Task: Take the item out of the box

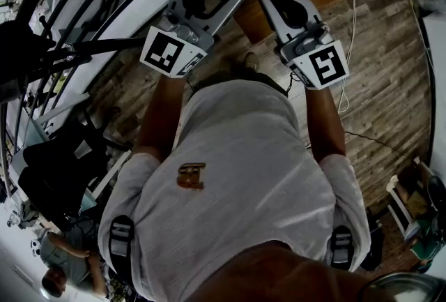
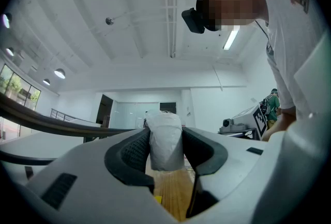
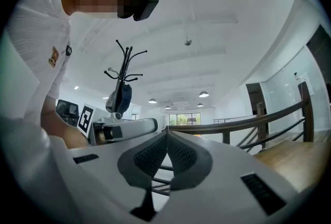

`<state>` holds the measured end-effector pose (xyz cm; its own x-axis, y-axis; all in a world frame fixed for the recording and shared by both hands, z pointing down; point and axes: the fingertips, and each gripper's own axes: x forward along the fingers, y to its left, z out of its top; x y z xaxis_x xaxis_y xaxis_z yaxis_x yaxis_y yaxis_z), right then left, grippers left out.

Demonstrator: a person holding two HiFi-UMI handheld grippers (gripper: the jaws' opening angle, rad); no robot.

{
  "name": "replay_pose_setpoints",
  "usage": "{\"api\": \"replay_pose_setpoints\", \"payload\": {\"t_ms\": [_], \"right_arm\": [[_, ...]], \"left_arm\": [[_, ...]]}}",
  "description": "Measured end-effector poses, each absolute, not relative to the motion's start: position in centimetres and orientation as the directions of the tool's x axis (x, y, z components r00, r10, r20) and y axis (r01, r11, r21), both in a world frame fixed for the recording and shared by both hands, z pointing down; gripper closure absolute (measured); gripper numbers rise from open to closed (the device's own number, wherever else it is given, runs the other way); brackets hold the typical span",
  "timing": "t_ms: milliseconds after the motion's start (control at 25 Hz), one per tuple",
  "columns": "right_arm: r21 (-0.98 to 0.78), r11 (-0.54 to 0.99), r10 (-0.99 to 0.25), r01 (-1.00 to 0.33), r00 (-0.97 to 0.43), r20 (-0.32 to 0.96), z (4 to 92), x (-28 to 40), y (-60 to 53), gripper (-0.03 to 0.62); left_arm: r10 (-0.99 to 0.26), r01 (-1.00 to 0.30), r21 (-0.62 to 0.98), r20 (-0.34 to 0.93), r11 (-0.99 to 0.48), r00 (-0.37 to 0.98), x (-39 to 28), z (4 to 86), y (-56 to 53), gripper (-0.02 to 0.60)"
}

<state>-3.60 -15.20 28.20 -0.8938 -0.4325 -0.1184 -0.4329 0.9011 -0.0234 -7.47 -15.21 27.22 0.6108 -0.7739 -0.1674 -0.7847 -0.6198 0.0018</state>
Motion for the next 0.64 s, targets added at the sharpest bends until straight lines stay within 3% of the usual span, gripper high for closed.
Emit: {"api": "replay_pose_setpoints", "payload": {"t_ms": [640], "right_arm": [[-0.026, 0.899, -0.436, -0.437, -0.891, -0.124, 28.17, -3.53, -16.06, 0.563]], "left_arm": [[-0.777, -0.787, 0.0, -0.166, -0.616, 0.608, -7.54, 27.14, -15.95, 0.376]]}}
